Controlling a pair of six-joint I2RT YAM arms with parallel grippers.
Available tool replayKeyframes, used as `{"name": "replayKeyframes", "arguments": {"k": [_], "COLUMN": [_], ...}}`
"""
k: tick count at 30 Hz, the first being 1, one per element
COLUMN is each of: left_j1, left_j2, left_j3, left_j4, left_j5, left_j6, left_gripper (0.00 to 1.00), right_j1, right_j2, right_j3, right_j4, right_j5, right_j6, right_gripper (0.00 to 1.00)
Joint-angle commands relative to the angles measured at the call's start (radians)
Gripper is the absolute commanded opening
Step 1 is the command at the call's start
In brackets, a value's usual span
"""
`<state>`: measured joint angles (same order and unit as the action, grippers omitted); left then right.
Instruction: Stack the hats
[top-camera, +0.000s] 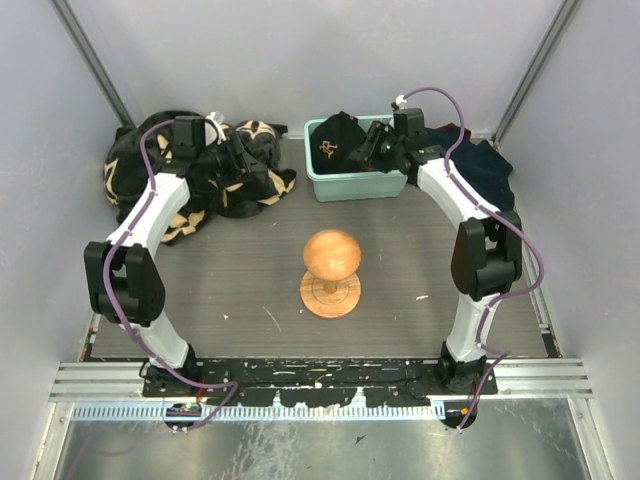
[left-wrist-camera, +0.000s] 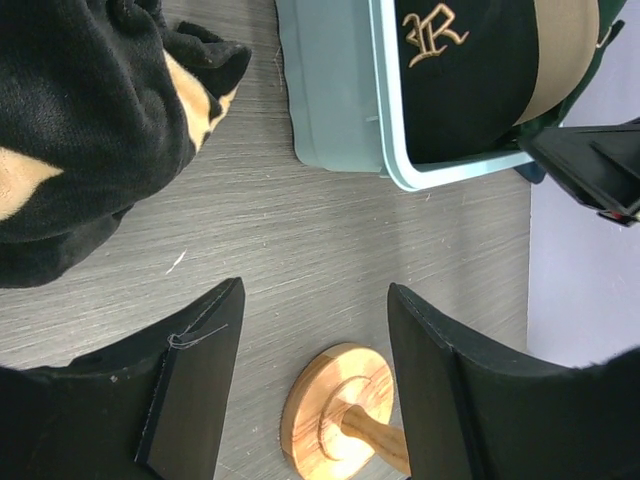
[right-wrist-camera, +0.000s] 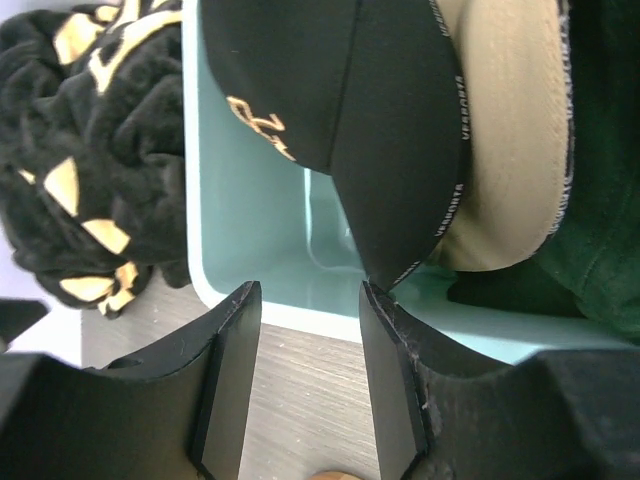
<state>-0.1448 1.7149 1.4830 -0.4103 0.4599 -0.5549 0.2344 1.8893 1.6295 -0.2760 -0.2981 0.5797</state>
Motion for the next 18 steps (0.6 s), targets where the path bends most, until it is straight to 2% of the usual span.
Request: {"name": "replayKeyframes", "arguments": {"k": [1, 4, 8, 18], "left_j1": [0.002, 0.002, 0.002, 0.002], "left_j2": [-0.061, -0.068, -0.067, -0.058], "left_j3": [-0.011, -0.014, -0.015, -0.032], "left_j4": [0.031, 0.035, 0.058, 0.11], "left_j5": [0.026, 0.026, 0.048, 0.075], "left_j6": [-0.009, -0.012, -0.027, -0.073], "left_gripper": [0.67, 0.68, 0.76, 0.76], "right_j1": [0.025, 0.034, 0.038, 0.043], "right_j2": [-0.012, 0.007, 0.007, 0.017], "right_j3": [0.08, 0.111, 0.101, 0.09], "right_j4": [0.008, -0.037, -0.048, -0.093], "right_j5": [0.15, 0.195, 0.208, 0.27], "right_j6": [0.015, 0.003, -0.008, -0.039], "right_gripper": [0.5, 0.5, 0.5, 0.5]}}
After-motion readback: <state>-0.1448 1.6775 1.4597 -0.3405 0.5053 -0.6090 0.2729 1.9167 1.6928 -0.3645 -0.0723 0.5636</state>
